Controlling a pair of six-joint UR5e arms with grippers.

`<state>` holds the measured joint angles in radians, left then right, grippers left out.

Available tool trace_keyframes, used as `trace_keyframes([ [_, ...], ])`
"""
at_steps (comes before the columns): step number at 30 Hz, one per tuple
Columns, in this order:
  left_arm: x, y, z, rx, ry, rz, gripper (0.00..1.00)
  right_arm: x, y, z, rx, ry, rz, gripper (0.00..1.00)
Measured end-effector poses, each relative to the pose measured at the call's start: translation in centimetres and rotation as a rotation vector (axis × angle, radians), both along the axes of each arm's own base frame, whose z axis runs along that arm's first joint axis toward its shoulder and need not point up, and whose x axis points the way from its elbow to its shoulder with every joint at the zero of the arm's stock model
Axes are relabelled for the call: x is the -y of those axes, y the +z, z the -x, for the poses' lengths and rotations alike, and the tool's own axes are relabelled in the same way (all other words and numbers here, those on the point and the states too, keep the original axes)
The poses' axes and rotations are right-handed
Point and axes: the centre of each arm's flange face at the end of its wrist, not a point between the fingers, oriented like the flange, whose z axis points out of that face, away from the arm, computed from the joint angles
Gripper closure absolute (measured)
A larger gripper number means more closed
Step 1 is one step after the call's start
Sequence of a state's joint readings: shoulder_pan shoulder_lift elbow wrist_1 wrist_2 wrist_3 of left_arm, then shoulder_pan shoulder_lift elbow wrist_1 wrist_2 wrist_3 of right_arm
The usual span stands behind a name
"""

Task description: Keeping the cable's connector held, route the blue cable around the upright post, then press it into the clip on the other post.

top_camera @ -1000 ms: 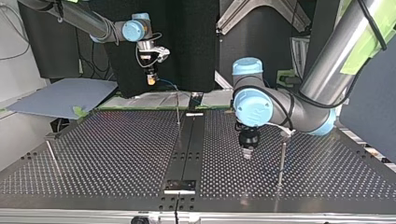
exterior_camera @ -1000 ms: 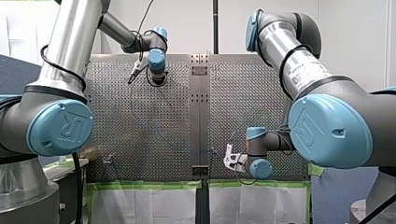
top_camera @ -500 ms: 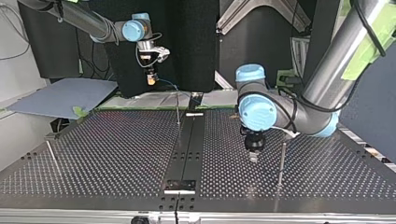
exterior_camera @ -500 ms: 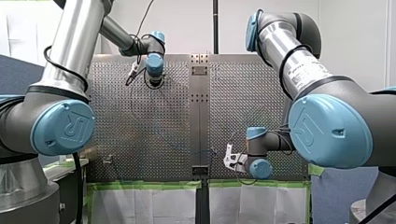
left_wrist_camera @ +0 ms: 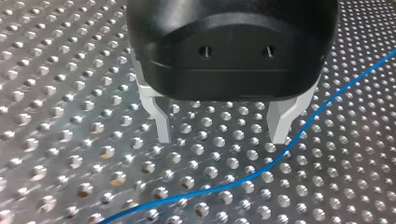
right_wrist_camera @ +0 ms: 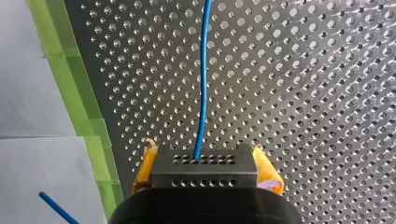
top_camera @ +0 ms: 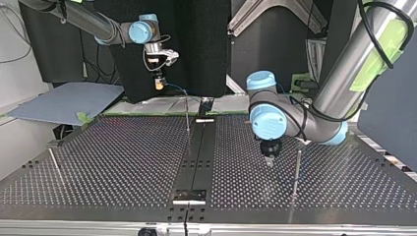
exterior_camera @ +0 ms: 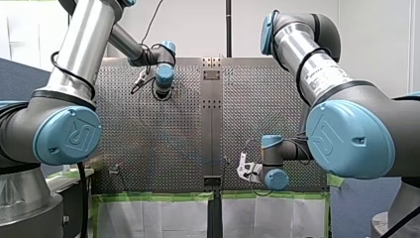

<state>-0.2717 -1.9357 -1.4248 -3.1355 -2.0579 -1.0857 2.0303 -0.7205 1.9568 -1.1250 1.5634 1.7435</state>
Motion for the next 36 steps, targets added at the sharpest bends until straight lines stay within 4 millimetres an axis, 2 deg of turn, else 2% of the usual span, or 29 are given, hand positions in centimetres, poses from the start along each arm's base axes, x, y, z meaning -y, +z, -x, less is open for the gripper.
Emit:
trace_keyframes([
  [19,0.4,-6.9,-1.8,-0.105,0.019,-0.053,0.02,0.0,0.0,0.0,-0.002,0.000,-0.002,1.00],
  [23,0.3,-7.9,-2.0,-0.118,0.025,-0.062,0.02,0.0,0.0,0.0,-0.002,0.000,-0.003,1.00],
  [30,0.3,-8.5,-2.3,-0.122,0.026,-0.068,0.02,0.0,0.0,0.0,-0.001,0.001,-0.003,1.00],
  [36,0.5,-10.7,-2.5,-0.159,0.028,-0.103,0.02,-0.1,0.0,-0.1,-0.001,0.002,-0.004,1.00],
])
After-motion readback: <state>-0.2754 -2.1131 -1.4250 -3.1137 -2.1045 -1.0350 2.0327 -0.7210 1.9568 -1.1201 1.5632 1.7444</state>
